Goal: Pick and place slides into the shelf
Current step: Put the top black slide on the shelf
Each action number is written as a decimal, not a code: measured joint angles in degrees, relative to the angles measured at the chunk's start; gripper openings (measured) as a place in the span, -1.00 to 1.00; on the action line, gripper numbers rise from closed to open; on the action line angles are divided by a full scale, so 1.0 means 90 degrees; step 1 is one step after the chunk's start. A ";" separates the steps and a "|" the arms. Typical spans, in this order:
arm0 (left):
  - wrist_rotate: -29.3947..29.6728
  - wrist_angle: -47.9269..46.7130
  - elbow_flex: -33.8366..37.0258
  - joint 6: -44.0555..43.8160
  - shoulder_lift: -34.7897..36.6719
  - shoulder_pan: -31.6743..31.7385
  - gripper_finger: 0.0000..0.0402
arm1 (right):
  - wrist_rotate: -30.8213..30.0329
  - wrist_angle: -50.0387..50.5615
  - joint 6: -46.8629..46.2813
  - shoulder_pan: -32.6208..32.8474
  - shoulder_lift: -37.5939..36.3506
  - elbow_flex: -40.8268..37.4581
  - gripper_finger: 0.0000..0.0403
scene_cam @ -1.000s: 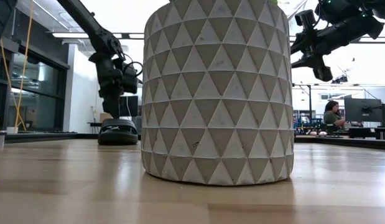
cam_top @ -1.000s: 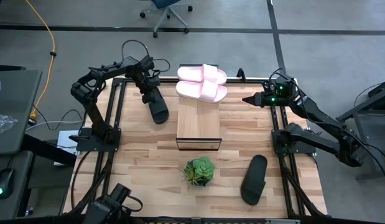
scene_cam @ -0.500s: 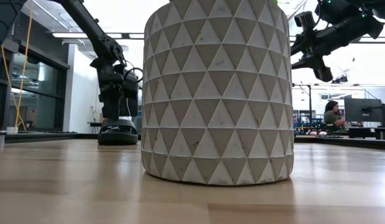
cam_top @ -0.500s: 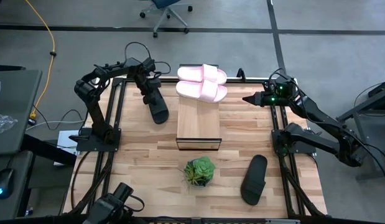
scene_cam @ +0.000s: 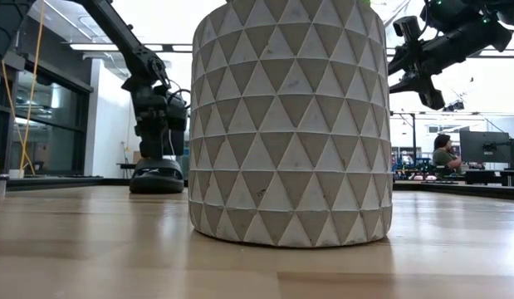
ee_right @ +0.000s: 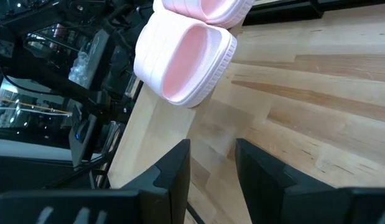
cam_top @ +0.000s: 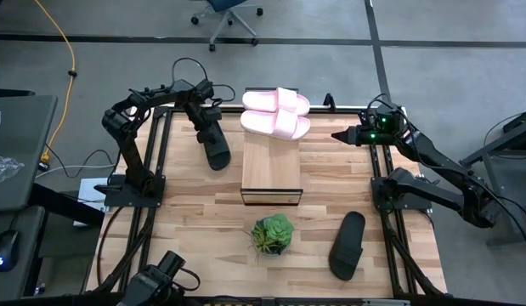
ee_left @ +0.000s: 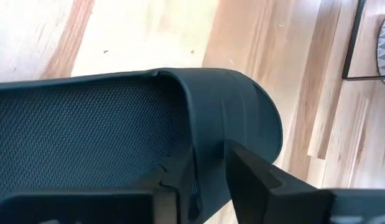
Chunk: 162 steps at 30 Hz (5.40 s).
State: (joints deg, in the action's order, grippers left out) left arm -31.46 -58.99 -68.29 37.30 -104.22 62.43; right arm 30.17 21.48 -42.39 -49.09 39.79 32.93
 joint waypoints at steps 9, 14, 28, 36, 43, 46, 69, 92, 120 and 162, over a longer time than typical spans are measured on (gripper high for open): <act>-0.0007 -0.0035 0.0000 0.0000 0.0009 0.0003 -0.85 | -0.0005 0.0021 0.0051 -0.0001 0.0000 0.0000 -0.42; -0.0012 -0.0067 0.0000 0.0005 0.0010 0.0005 -0.97 | -0.0006 0.0021 0.0076 -0.0001 0.0000 0.0000 -0.42; 0.0269 -0.0128 -0.0029 -0.0027 0.0015 0.0022 -0.99 | -0.0007 0.0043 0.0148 0.0001 0.0000 0.0000 -0.42; 0.0580 -0.0384 -0.0761 -0.0015 0.0010 0.0029 -1.00 | -0.0007 0.0045 0.0148 0.0001 0.0000 0.0000 -0.42; 0.0787 -0.1034 -0.1808 0.0044 0.0010 0.0024 -1.00 | -0.0007 0.0063 0.0216 0.0001 0.0000 0.0000 -0.42; 0.0834 -0.1280 -0.2259 0.0044 0.0010 0.0024 -1.00 | -0.0007 0.0065 0.0258 -0.0001 0.0000 0.0000 -0.42; 0.0615 -0.2440 -0.4967 -0.0685 0.0744 0.0019 -1.00 | -0.0136 0.0084 0.0549 -0.0001 0.0000 0.0000 -0.42; 0.0850 -0.1340 -0.5144 -0.3345 0.2255 -0.1788 -1.00 | -0.0328 0.0057 0.0765 -0.0001 -0.0002 0.0000 -0.42; 0.2450 0.3303 -0.2215 -0.6779 0.2262 -0.4911 -1.00 | 0.0036 0.0055 0.0930 -0.0001 -0.0016 0.0000 -0.42; 0.3791 0.5474 -0.0090 -0.9490 0.2312 -0.4898 -1.00 | 0.0557 -0.0375 0.1506 0.0001 -0.0017 0.0000 -0.42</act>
State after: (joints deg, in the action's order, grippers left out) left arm 2.65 -9.72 -69.10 -48.11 -83.42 18.35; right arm 35.19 18.11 -28.84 -49.08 39.64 32.93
